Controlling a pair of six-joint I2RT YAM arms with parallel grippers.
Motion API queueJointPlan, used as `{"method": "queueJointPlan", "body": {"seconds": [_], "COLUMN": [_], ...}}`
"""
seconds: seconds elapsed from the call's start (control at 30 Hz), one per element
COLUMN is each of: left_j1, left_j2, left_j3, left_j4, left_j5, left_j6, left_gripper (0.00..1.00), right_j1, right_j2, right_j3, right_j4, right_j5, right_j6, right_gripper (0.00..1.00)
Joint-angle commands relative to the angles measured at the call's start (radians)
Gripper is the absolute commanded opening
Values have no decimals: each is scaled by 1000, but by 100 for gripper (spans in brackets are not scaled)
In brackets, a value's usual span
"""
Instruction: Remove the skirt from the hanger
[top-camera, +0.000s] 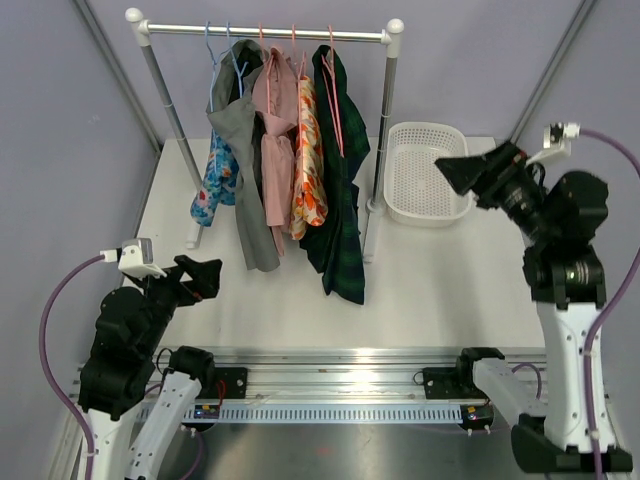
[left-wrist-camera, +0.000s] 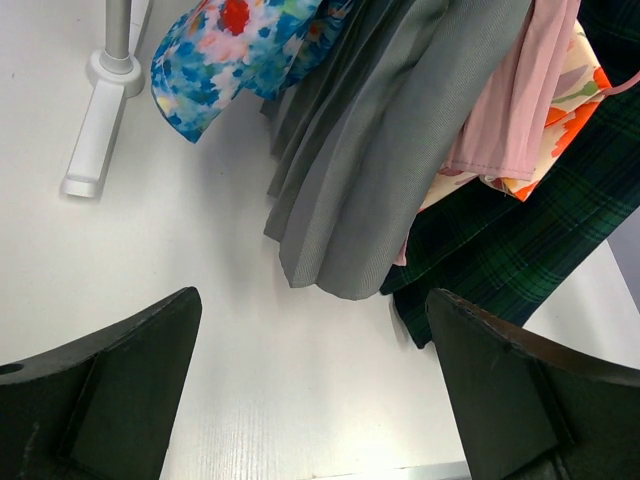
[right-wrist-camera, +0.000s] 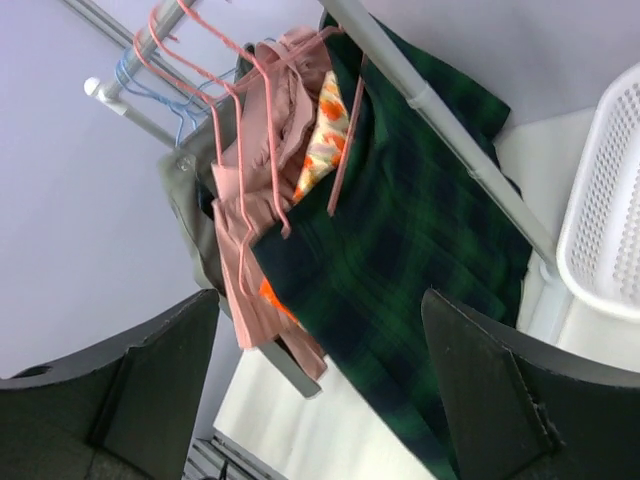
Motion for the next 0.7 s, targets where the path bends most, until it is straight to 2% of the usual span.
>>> {"method": "queueJointPlan", "body": {"seconds": [0.0, 0.03, 0.07, 0.1, 0.17, 0.23, 0.3, 0.4, 0.5, 0.53, 0.63, 0.67], "left_j1": [2, 4, 7, 13, 33, 47, 55, 58, 58, 58, 58, 56], "left_j2": [-6, -6, -6, -3, 1, 10, 13, 18, 120, 157, 352, 459], "left_j3": [-10, -10, -10, -10, -12, -9, -9, 5, 178, 303, 482, 582], "left_j4": [16, 16, 18, 16, 15, 19, 24, 55, 59, 76, 110, 119], "left_j5": [-11, -14, -14, -14, -19, -2, 20, 122, 188, 220, 286, 308], "left_j6": [4, 4, 4, 4, 2, 8, 19, 49, 47, 53, 63, 60], "left_gripper": [99, 99, 99, 99, 99, 99, 99, 99, 99, 99, 99, 98], "right_j1": [86, 166, 249, 395, 455, 469, 473, 475, 475, 477, 475, 475], "right_j2": [208, 255, 364, 426, 598, 709, 751, 787, 782, 768, 606, 562], "right_j3": [263, 337, 500, 584, 788, 877, 944, 964, 932, 906, 702, 568], "right_j4": [-23, -110, -163, -213, -318, -352, -344, -314, -313, -309, -230, -200], "right_j5": [49, 125, 330, 423, 554, 595, 609, 614, 625, 640, 669, 669], "right_j6": [-145, -200, -321, -372, -419, -428, -442, -449, -448, -443, -414, -400], "right_gripper": [90, 90, 94, 94, 97, 97, 98, 99, 99, 99, 99, 99]}}
